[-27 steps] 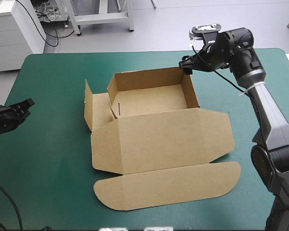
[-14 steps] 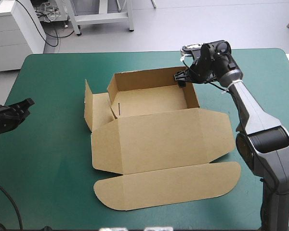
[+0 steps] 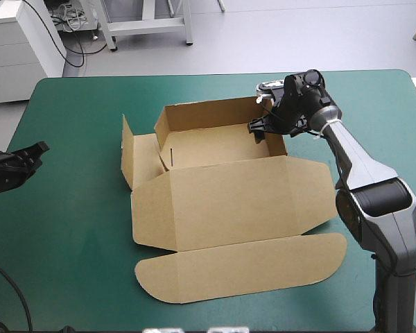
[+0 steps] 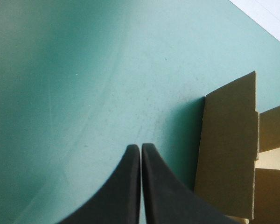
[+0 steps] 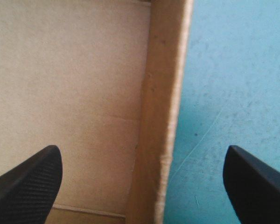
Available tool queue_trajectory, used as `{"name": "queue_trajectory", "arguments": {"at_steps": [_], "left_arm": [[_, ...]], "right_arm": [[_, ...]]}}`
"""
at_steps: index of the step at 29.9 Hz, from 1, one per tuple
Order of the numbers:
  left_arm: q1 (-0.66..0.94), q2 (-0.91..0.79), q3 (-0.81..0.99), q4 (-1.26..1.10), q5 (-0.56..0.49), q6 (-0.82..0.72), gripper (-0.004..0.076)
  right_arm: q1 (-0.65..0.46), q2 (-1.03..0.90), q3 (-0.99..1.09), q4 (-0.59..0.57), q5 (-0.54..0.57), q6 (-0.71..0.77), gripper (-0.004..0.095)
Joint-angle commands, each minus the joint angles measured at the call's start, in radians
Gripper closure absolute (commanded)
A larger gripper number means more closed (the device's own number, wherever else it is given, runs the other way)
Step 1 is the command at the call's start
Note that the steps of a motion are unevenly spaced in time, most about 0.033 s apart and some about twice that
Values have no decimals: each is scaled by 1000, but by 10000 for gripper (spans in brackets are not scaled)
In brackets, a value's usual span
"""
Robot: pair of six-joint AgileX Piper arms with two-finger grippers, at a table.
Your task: Fold the box
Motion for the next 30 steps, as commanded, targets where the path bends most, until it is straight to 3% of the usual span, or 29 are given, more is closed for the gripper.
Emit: {"name": "queue_trajectory", "arguments": {"at_steps": [1,8,11,14,19,20,30], "left_arm": [[-6,-26,-26,-40,-37,-4,732],[-6,-26,-26,-40,-33,-4,732],[-6,-26,-26,-40,-33,-4,732],[-6,-26,-26,-40,-33,-4,732],[-6,-26,-26,-40,-33,-4,732],[-6,-26,-26,-40,-33,-4,732],[-6,-26,-26,-38,-21,-4,731]], "right_arm": [[-3,-61,-16,-12,-27,-11,50],[-11,-61,-16,-36,-27,-18,51],[-11,-61,-16,-49,-27,-18,100],[-11,-61,-16,-49,-27,-18,285],[-11,-61,-16,-41,-29,-21,859],[-11,-61,-16,-41,-29,-25,926],[-11,-72,-18,-6,-29,-29,928]]}}
